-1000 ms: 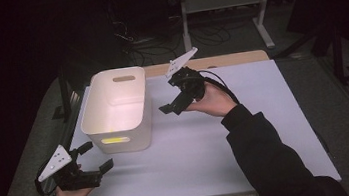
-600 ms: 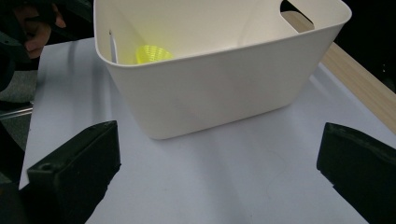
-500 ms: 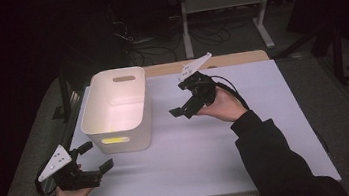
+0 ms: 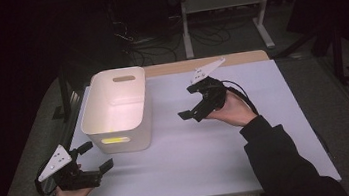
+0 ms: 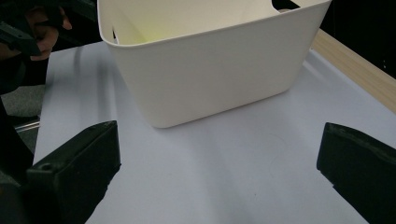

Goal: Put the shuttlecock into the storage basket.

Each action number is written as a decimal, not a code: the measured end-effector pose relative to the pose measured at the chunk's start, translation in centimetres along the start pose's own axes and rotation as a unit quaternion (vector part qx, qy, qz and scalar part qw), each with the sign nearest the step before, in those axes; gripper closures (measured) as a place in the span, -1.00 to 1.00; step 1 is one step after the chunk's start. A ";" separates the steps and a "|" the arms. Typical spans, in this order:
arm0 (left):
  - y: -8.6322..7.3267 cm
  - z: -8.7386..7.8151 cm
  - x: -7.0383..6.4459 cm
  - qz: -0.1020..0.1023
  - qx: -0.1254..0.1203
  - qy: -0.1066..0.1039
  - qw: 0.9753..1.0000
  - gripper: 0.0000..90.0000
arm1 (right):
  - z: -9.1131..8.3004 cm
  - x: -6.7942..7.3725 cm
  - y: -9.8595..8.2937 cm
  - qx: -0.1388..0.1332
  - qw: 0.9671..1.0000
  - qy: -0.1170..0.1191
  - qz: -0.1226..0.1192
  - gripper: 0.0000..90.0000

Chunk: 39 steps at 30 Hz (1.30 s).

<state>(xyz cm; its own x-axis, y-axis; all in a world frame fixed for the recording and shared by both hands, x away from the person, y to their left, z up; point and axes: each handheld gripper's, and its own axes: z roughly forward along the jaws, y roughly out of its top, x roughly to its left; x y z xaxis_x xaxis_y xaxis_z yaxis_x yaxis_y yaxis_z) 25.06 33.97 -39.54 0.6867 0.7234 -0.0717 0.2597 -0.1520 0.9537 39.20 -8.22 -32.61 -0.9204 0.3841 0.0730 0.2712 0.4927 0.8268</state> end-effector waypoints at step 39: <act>0.0 0.0 0.0 0.001 0.001 0.001 1.000 -1.00 | -4.7 -0.6 -7.2 -0.032 0.997 -0.041 0.054 -1.00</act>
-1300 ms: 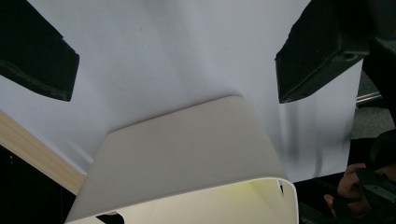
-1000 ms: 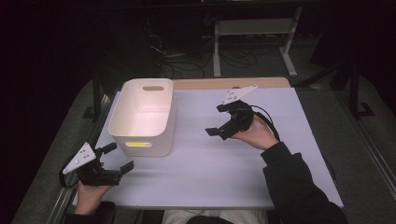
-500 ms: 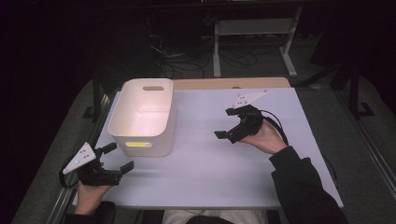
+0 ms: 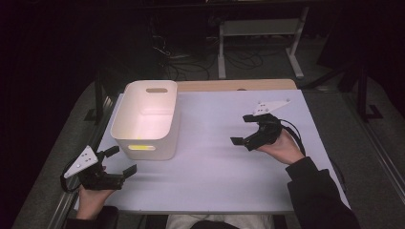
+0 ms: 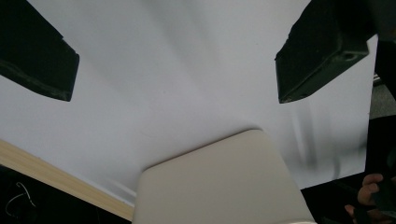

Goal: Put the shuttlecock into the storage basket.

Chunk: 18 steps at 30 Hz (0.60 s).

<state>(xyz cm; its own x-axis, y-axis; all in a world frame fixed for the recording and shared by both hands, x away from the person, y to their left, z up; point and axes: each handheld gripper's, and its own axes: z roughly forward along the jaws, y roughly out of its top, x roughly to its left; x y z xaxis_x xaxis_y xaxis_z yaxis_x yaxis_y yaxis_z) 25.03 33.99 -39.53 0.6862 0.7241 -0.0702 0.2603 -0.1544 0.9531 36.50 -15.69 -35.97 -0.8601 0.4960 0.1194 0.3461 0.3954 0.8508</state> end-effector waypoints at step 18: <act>0.0 0.0 0.0 0.000 0.000 -0.002 1.000 -1.00 | -2.3 -0.9 -3.5 -0.018 0.999 -0.019 0.038 -1.00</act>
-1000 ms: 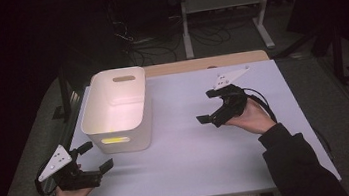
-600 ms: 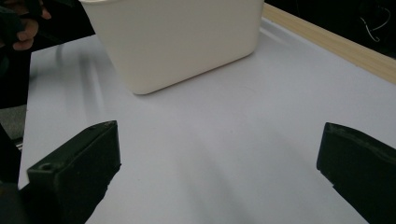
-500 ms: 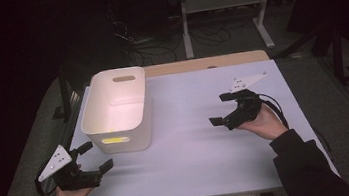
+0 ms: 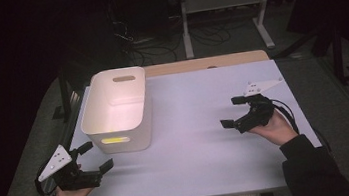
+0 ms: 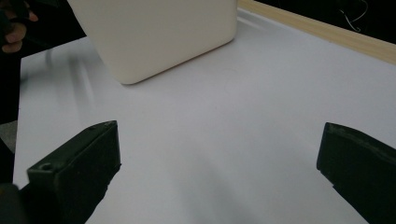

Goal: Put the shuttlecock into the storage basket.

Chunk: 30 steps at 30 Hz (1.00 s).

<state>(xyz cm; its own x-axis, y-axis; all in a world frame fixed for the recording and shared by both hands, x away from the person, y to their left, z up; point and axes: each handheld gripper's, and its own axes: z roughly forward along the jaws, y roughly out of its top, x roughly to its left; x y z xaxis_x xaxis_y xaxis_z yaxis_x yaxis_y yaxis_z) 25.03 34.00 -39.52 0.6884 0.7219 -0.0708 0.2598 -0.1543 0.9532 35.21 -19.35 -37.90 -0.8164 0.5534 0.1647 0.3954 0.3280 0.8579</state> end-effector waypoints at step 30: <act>0.0 0.0 0.0 -0.002 0.001 0.000 1.000 -1.00 | -3.6 -0.5 -5.2 -0.009 0.999 -0.036 0.014 -1.00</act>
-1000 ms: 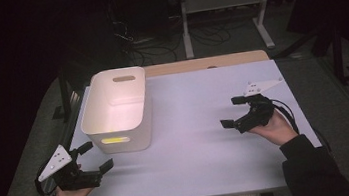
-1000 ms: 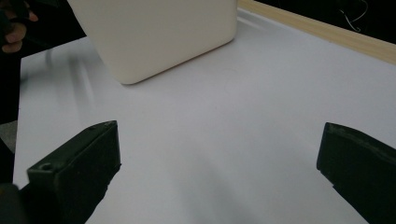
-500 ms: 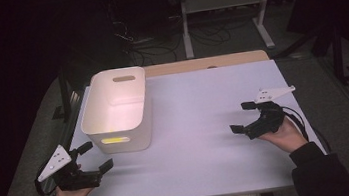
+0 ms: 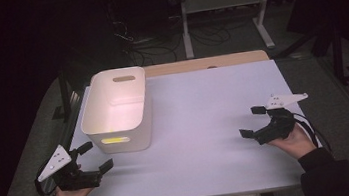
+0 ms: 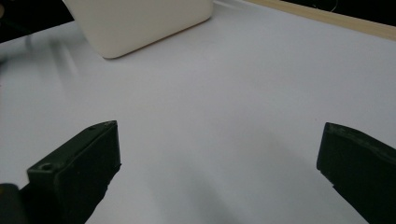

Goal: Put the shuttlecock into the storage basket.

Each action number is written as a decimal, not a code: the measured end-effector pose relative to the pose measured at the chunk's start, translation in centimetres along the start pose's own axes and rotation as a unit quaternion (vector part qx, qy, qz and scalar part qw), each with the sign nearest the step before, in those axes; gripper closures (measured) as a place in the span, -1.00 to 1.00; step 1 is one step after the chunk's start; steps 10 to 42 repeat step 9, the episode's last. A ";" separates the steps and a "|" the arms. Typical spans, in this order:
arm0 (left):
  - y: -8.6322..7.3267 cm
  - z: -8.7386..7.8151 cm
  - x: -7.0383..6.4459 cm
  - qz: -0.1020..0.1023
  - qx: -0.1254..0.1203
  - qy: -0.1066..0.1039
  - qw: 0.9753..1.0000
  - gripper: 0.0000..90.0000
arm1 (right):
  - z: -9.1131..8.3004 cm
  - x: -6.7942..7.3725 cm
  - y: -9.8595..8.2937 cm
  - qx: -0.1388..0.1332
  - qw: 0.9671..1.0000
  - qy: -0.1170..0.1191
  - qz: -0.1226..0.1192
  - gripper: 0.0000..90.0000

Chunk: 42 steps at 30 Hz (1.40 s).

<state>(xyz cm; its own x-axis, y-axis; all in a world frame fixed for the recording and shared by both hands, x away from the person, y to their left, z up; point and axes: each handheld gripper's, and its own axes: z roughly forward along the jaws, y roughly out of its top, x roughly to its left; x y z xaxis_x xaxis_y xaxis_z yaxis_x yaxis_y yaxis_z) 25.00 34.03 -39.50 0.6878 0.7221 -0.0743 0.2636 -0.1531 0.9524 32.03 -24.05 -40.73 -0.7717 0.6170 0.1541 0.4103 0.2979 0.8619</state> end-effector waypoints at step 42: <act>0.0 0.0 0.0 0.000 -0.001 0.000 1.000 -1.00 | -1.0 -0.1 -1.2 -0.009 1.000 -0.013 0.002 -1.00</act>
